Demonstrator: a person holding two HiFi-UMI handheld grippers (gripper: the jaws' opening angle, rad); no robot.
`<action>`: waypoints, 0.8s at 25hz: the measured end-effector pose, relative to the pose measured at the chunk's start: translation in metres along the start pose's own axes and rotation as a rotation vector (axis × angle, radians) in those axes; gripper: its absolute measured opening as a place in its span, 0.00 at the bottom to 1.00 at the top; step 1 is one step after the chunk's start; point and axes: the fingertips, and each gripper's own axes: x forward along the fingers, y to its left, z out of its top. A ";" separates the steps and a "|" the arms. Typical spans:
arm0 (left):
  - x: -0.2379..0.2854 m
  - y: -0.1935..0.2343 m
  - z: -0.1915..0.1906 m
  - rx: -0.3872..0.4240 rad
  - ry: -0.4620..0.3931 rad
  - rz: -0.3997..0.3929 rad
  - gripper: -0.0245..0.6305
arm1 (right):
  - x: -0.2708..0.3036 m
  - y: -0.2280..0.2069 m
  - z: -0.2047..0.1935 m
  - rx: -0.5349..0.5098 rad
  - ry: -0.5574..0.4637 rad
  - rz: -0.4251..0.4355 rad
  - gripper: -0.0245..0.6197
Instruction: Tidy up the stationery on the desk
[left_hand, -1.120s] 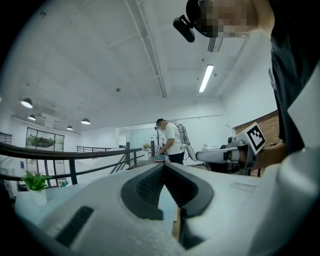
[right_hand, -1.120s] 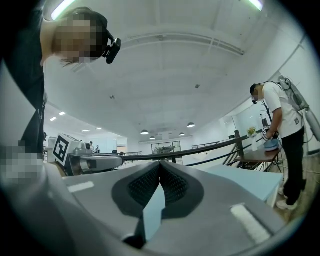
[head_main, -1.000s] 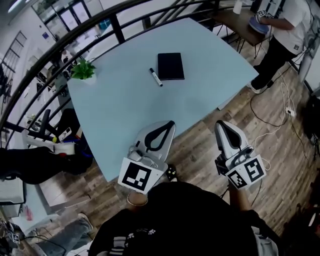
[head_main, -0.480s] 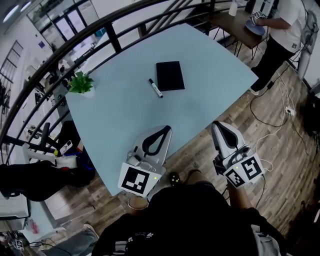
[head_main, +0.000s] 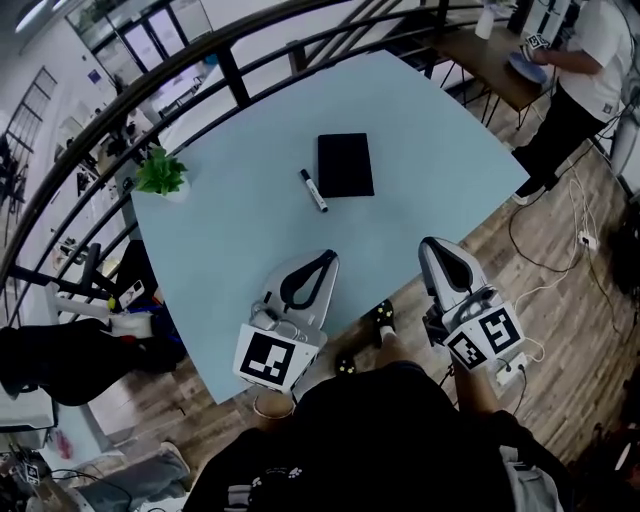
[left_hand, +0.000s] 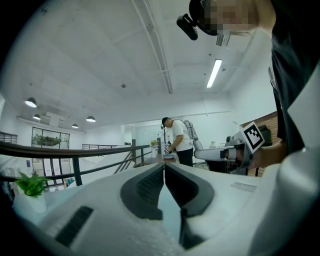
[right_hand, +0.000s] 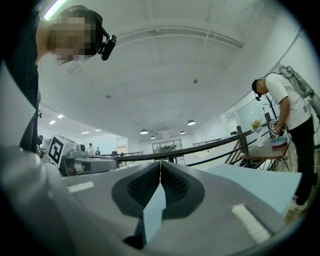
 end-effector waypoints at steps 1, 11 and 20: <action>0.006 0.004 0.001 0.002 0.001 0.008 0.04 | 0.007 -0.006 0.002 0.001 0.000 0.007 0.03; 0.067 0.055 -0.015 0.018 0.054 0.063 0.05 | 0.072 -0.060 -0.001 0.013 0.043 0.061 0.03; 0.117 0.102 -0.055 -0.018 0.156 0.126 0.09 | 0.126 -0.102 -0.030 0.026 0.135 0.092 0.04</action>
